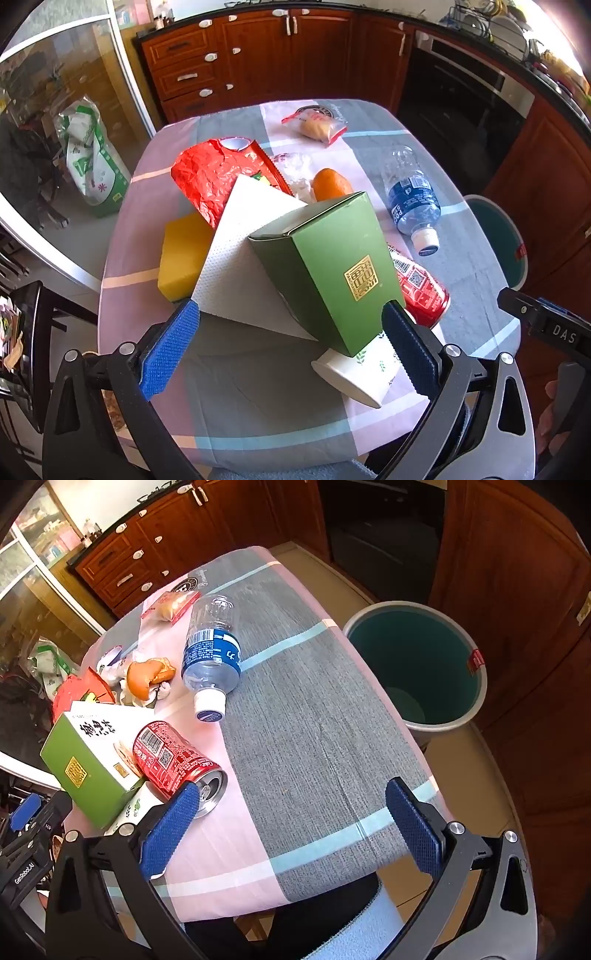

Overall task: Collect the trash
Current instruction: 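Reach the left gripper to the green box while the right gripper approaches the white paper cup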

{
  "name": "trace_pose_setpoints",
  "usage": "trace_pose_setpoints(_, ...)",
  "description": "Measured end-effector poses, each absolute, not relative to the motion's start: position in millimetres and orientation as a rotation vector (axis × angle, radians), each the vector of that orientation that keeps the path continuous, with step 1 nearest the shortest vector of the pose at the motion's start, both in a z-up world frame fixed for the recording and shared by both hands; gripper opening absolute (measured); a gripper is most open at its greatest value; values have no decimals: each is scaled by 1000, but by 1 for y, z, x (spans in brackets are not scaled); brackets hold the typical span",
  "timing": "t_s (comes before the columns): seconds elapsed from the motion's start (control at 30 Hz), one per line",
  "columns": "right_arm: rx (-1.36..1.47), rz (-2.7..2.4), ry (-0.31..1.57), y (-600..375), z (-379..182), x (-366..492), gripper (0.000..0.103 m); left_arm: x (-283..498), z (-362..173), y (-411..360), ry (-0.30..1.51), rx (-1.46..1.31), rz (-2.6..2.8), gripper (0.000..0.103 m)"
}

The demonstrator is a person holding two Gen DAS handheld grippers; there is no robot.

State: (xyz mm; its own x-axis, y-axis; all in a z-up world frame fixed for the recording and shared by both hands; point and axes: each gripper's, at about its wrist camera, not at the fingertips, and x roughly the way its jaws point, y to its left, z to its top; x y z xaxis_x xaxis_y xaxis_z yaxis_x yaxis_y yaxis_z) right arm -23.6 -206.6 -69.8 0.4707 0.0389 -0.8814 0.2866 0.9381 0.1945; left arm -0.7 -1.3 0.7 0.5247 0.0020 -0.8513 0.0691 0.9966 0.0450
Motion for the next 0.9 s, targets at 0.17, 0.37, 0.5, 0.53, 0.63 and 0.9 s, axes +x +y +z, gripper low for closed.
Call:
trace_pose_setpoints(0.17,352,-156,1068,-212,-70,-26,97,-4,2,-7,1013,83,-40,99)
trace_pose_setpoints(0.37,372,-157,1067,-221,-73,-29,97,-5,4,-8,1032,97,-34,99)
trace_pose_setpoints(0.5,384,-153,1069,-224,-77,-29,97,-3,3,-16,1010,78,-46,99)
trace_pose_setpoints(0.53,386,-152,1069,-224,-77,-29,97,-2,3,-17,1017,80,-44,99)
trace_pose_setpoints(0.63,389,-143,1073,-225,-81,-27,97,2,2,-17,1020,57,-43,99)
trace_pose_setpoints(0.9,385,-112,1078,-226,-86,-21,97,19,-1,-29,1061,7,-43,99)
